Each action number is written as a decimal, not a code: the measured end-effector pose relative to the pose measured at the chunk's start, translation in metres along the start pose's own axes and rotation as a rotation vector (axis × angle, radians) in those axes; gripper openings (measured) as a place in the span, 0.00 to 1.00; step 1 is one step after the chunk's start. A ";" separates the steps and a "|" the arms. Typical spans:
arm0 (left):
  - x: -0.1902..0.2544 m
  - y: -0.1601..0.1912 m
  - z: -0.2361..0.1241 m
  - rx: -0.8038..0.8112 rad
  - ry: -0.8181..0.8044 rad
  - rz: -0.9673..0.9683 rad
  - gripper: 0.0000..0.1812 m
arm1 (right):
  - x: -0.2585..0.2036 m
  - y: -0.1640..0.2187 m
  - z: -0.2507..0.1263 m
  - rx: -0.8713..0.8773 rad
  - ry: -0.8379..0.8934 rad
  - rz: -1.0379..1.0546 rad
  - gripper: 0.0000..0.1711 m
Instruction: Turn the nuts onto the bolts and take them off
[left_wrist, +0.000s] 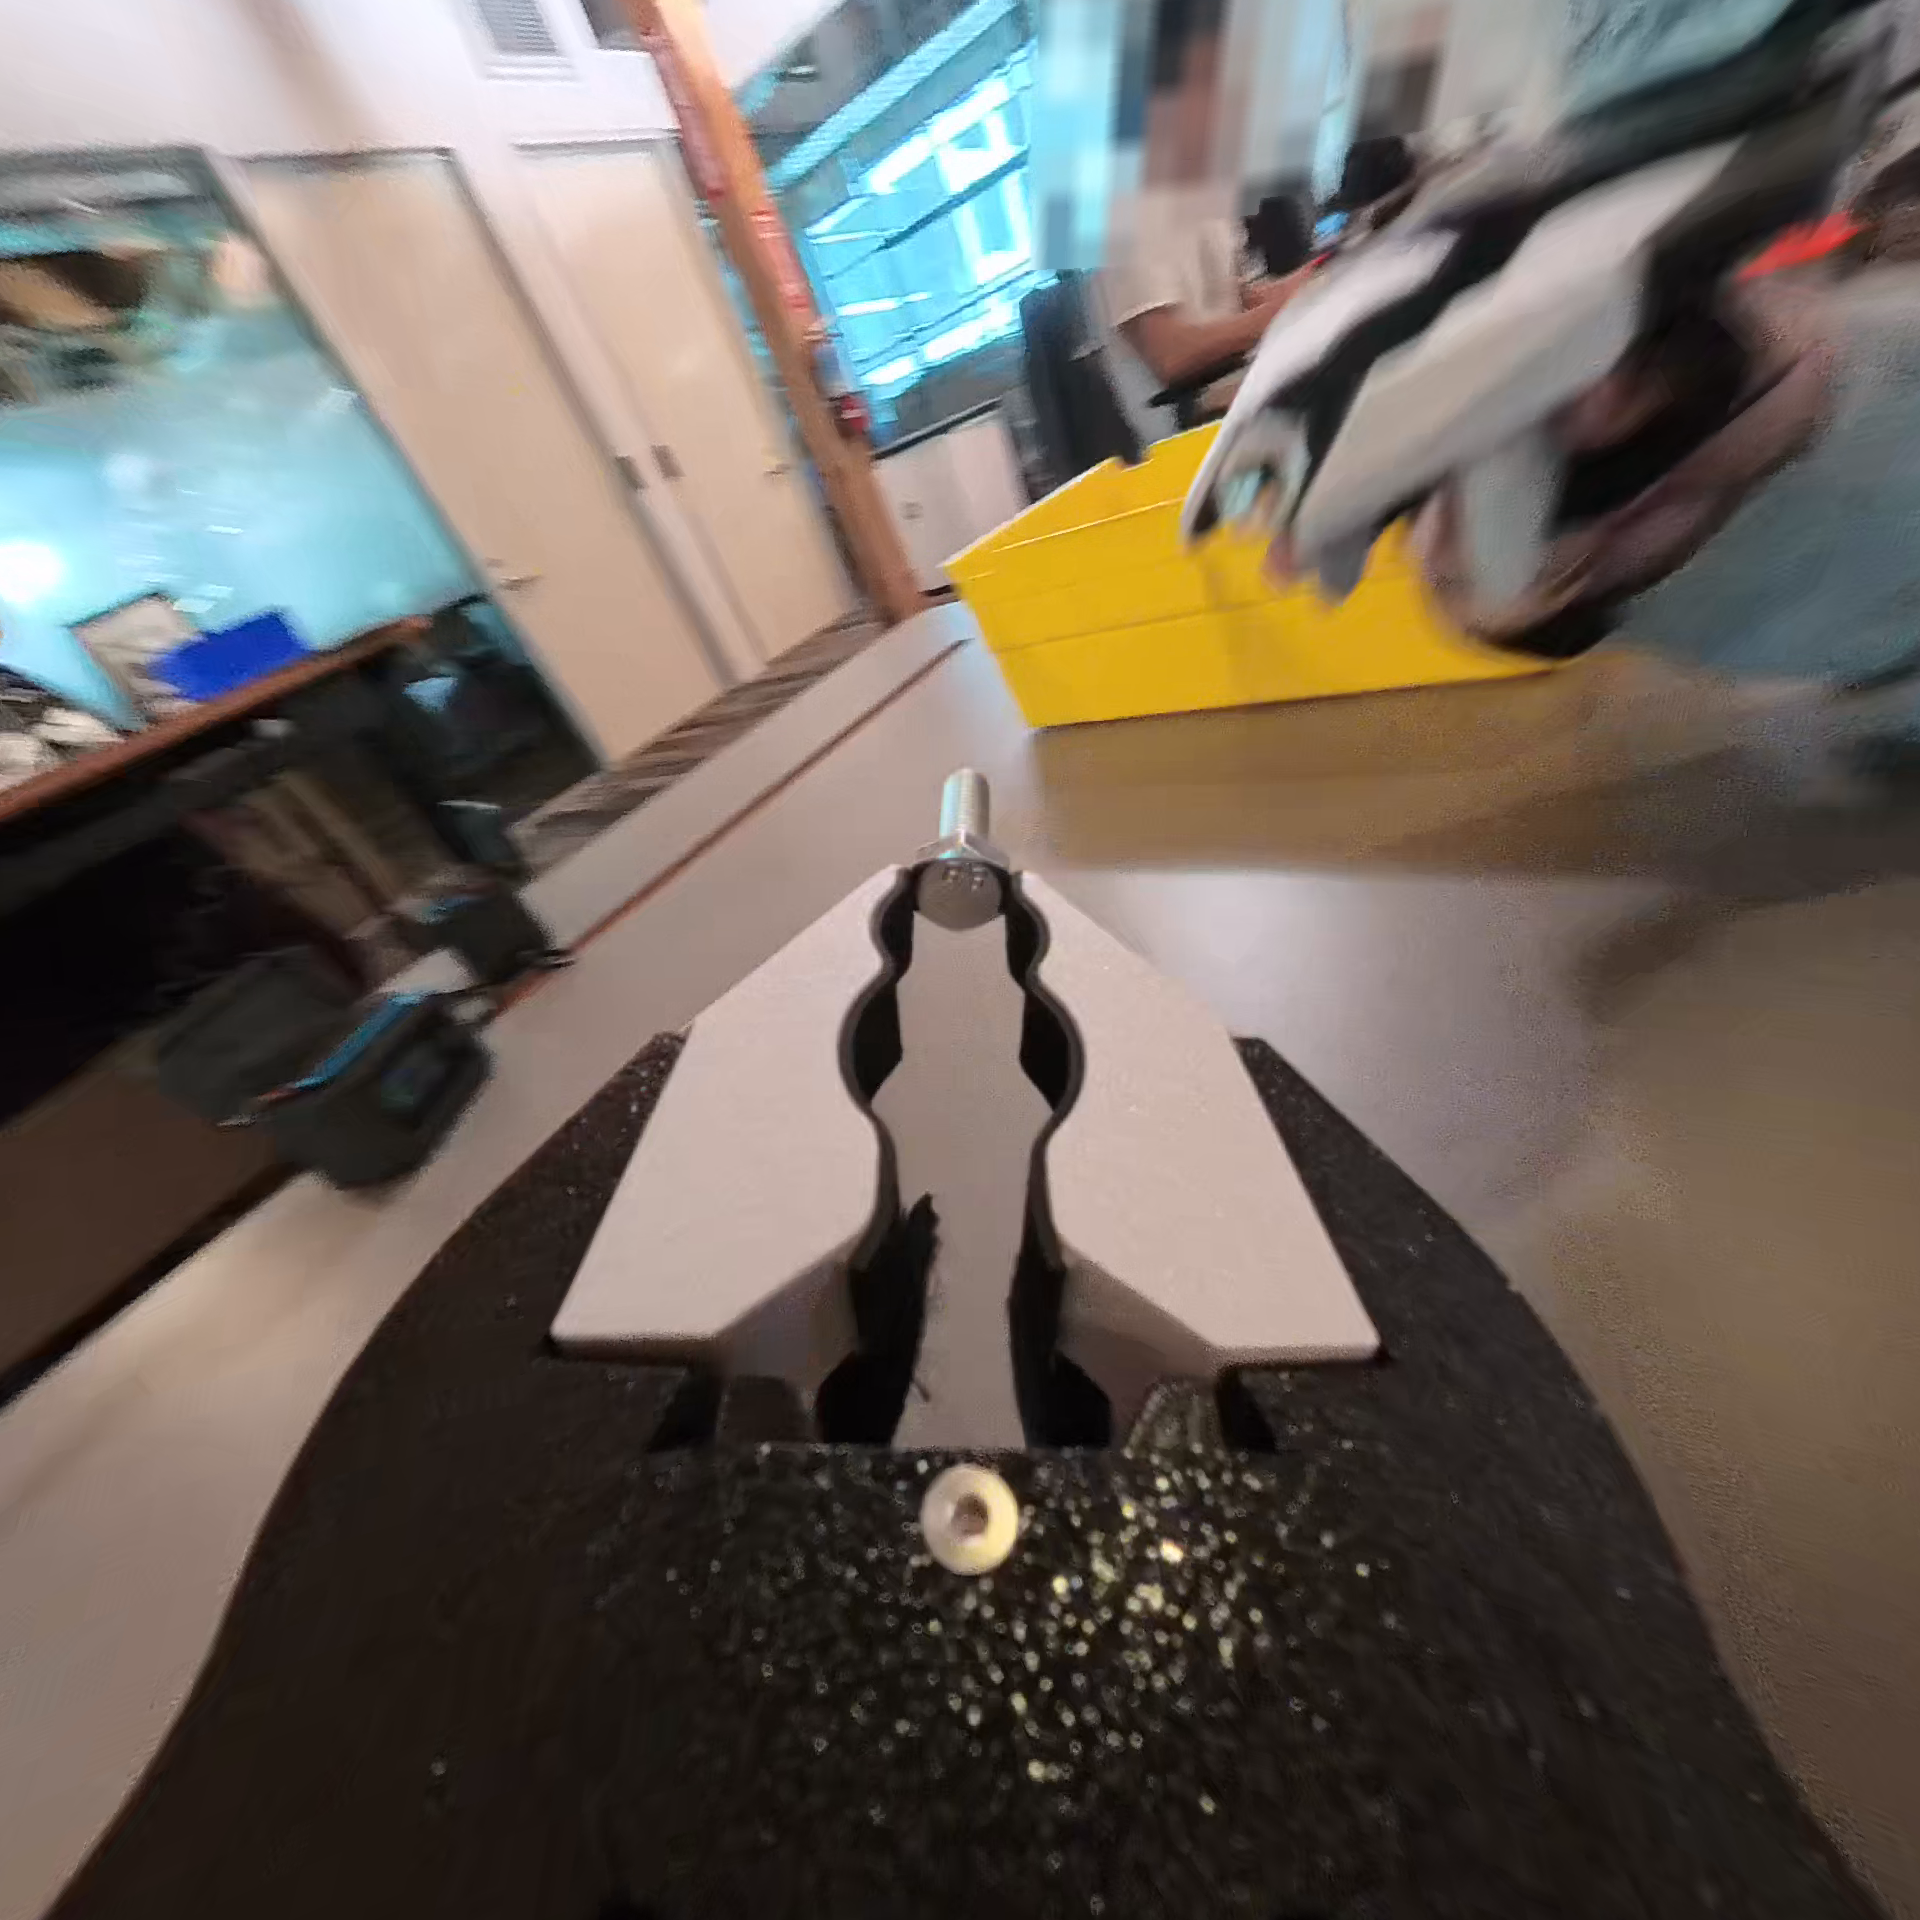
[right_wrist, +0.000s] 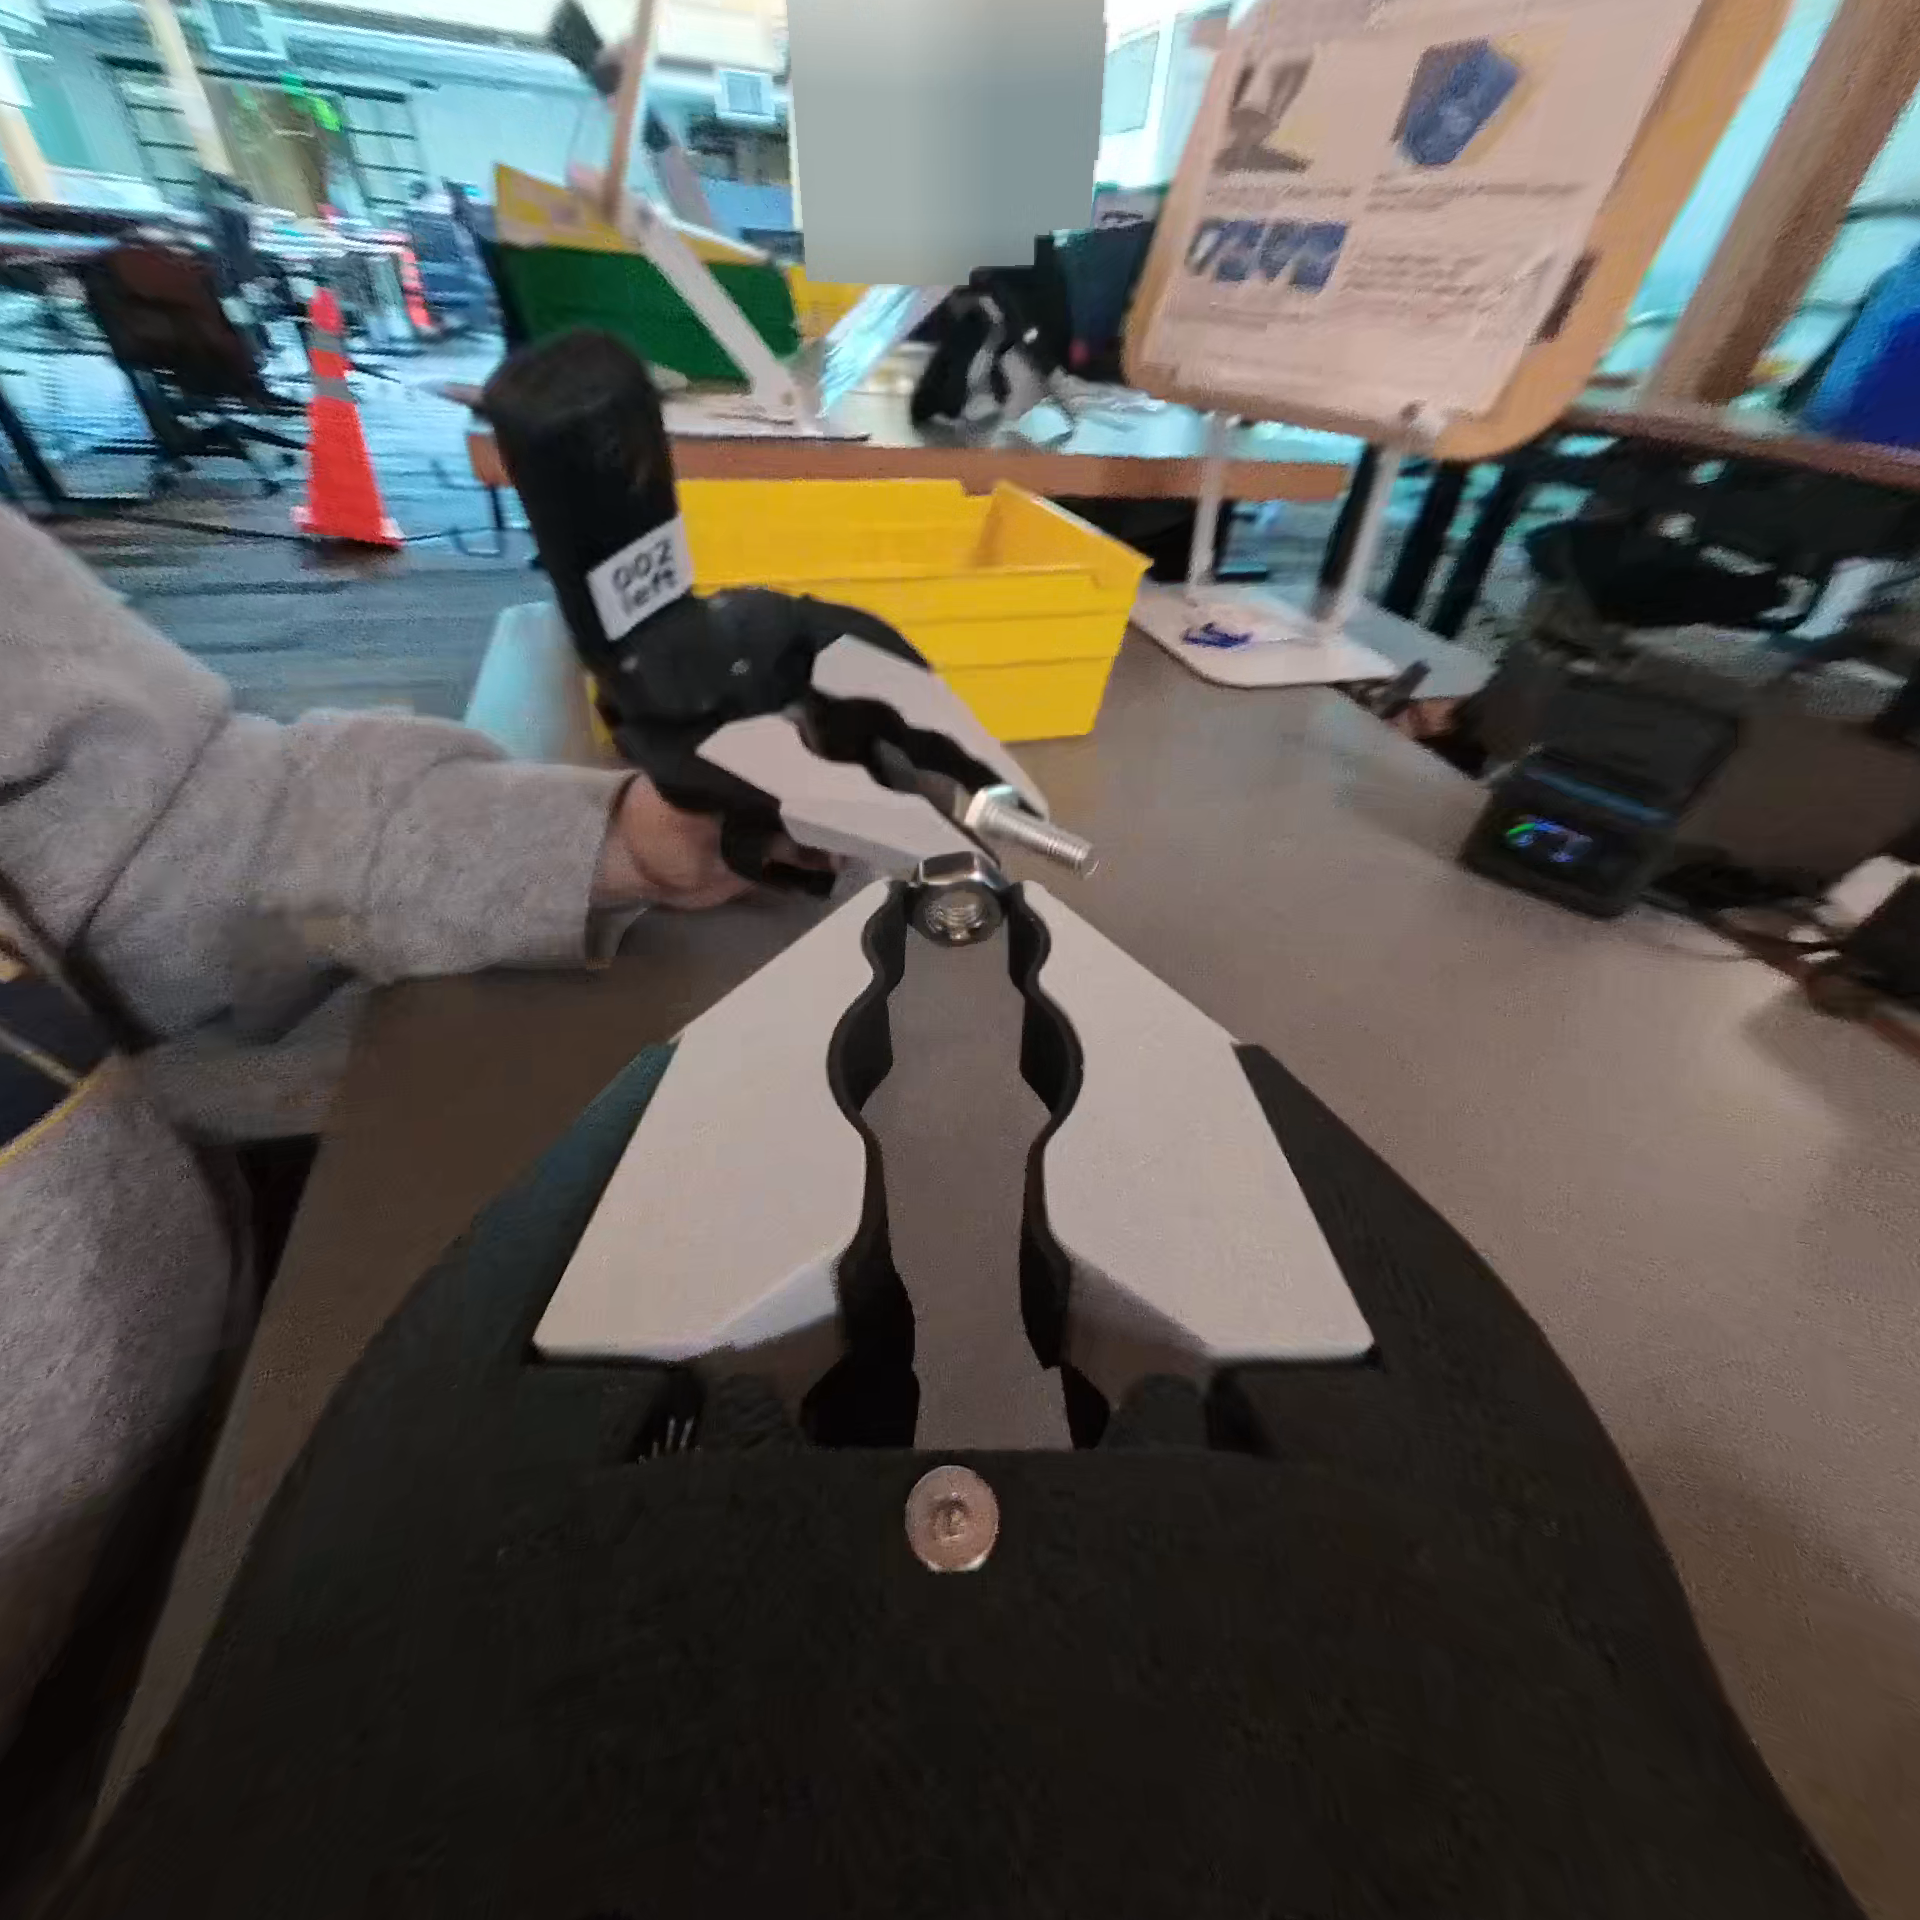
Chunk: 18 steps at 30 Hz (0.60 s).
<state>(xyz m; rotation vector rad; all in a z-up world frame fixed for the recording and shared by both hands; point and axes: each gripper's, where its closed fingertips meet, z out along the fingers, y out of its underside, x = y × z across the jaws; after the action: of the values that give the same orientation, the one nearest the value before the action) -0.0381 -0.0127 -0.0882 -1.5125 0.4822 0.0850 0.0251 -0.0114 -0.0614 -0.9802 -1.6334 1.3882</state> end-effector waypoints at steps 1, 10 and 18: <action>-0.005 0.000 -0.001 -0.006 -0.048 0.043 0.08 | 0.000 -0.016 -0.007 0.004 0.073 -0.045 0.11; -0.005 -0.007 -0.001 -0.003 -0.091 0.119 0.08 | 0.085 0.017 -0.191 -0.719 0.606 -0.099 0.11; 0.012 -0.007 0.007 -0.015 -0.017 0.157 0.08 | 0.098 0.128 -0.257 -1.308 0.412 0.053 0.11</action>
<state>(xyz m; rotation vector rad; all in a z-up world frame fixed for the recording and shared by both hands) -0.0229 -0.0094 -0.0866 -1.4861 0.5879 0.2245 0.2282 0.1957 -0.1518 -1.8373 -2.1058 -0.0828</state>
